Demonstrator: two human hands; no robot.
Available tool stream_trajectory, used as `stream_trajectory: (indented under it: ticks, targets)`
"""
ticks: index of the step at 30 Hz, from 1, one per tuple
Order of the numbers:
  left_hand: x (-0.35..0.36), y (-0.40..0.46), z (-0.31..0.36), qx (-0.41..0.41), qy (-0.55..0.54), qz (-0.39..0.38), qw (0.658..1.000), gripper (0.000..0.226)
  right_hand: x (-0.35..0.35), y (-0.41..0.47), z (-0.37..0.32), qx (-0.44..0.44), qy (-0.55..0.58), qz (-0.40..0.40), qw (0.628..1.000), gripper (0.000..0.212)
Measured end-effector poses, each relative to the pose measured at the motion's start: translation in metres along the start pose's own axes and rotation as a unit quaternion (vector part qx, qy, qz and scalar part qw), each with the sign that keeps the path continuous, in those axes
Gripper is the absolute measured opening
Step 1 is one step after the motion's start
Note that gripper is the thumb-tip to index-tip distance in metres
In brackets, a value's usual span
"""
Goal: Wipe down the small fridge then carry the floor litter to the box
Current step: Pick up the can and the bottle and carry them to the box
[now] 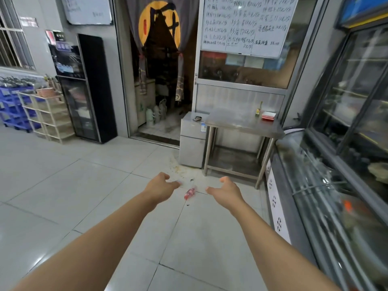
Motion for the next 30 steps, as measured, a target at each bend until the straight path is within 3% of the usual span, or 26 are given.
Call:
stream_trajectory:
  ticks: [13,24,30]
  targets:
    - [-0.084,0.315,0.065,-0.016,0.043,-0.022,0.999,0.056,0.1,0.281,-0.043,0.055,0.002,0.018,0.998,0.07]
    - [-0.079,0.532,0.139,-0.017,0.075,-0.048,0.996,0.057,0.135,0.512,-0.033,0.071,0.016,0.021,0.997,0.074]
    - [-0.074,0.651,0.196,-0.019,0.074,-0.044,0.996,0.057,0.132,0.648,-0.036,0.078,0.004,0.034,0.996,0.048]
Point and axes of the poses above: each hand's wrist, its own y-axis towards the middle knuckle, its own x-axis out of the palm, z = x × y, the point moved 9 cm from there along y, towards the middle knuckle, and after that the axes turned 10 degrees about -x, right-handed, at the moved point
